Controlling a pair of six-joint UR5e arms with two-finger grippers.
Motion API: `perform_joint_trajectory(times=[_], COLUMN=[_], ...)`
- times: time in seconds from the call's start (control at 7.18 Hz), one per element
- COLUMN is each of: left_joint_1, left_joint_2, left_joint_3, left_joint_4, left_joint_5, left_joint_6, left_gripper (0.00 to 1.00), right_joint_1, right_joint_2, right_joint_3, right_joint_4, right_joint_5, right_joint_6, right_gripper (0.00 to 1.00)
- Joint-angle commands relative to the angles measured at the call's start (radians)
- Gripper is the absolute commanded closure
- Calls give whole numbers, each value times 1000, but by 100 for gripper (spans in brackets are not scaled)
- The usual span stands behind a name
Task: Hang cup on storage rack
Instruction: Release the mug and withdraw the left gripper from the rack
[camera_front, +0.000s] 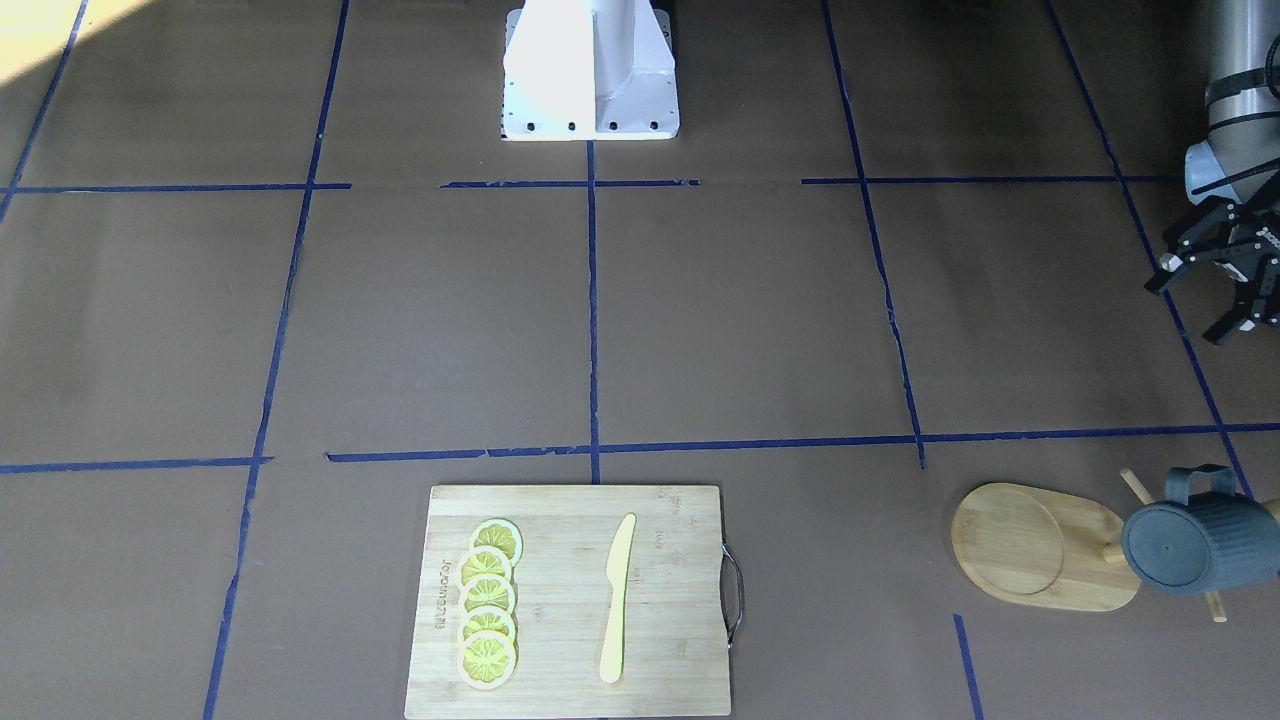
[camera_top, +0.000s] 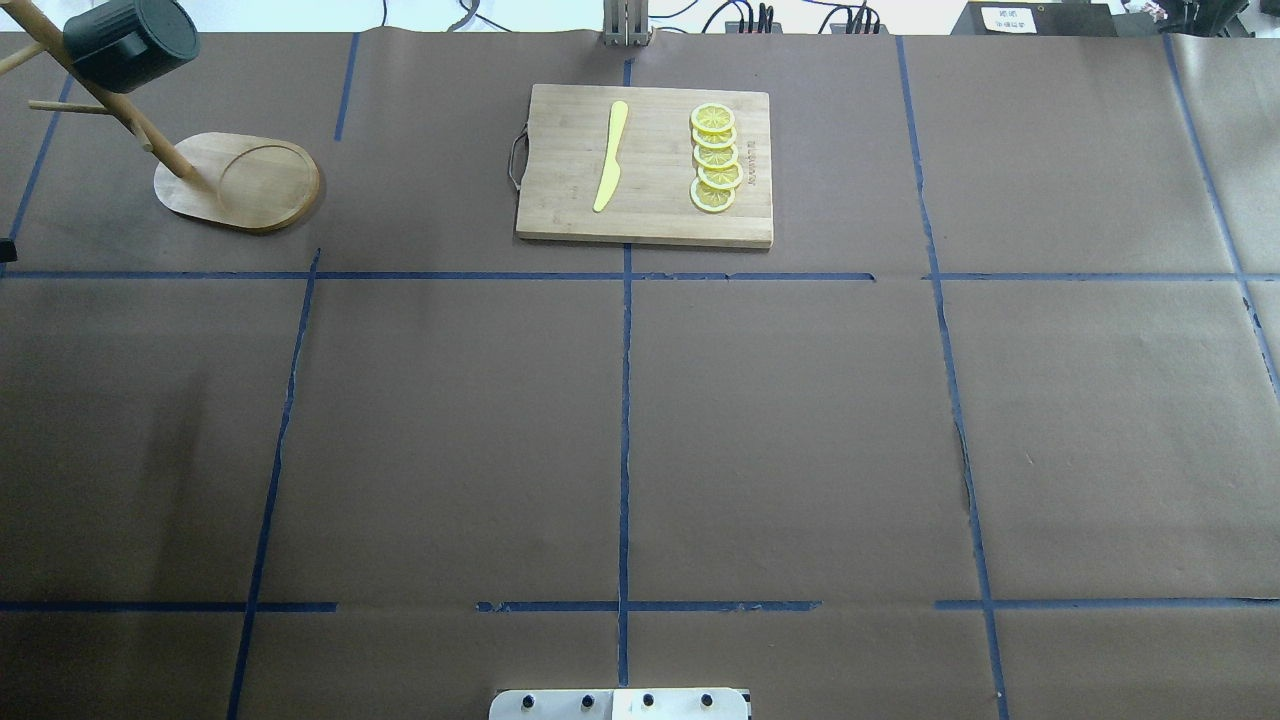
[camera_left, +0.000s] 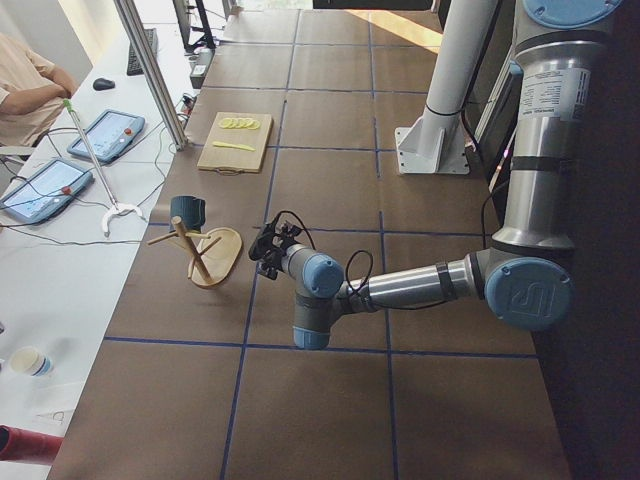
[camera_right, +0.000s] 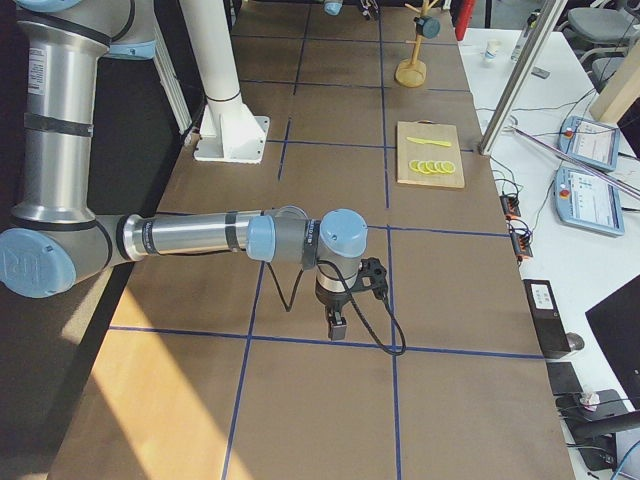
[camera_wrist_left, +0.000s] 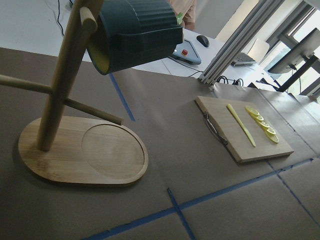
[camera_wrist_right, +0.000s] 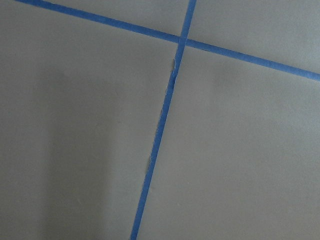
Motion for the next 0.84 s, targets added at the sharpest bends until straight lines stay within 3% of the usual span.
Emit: perform_joint_trajectory(times=[0.0,0.56,0.7], left_joint_1=[-96,-208,-208], left_joint_2=[0,0,0], left_joint_3=[-6,-40,-51], left_joint_4=[341,965,1091], left_joint_5=[5,9,75], left_joint_6=[458,893,912], left_gripper=[0,0,0], right_joint_1=[0,0,0], right_joint_2=[-2,-8,-9], right_joint_3=[0,0,1], right_joint_4=[-2,0,0], right_joint_5=[0,2,2], right_joint_6=[0,-2,-2], right_gripper=[0,0,0])
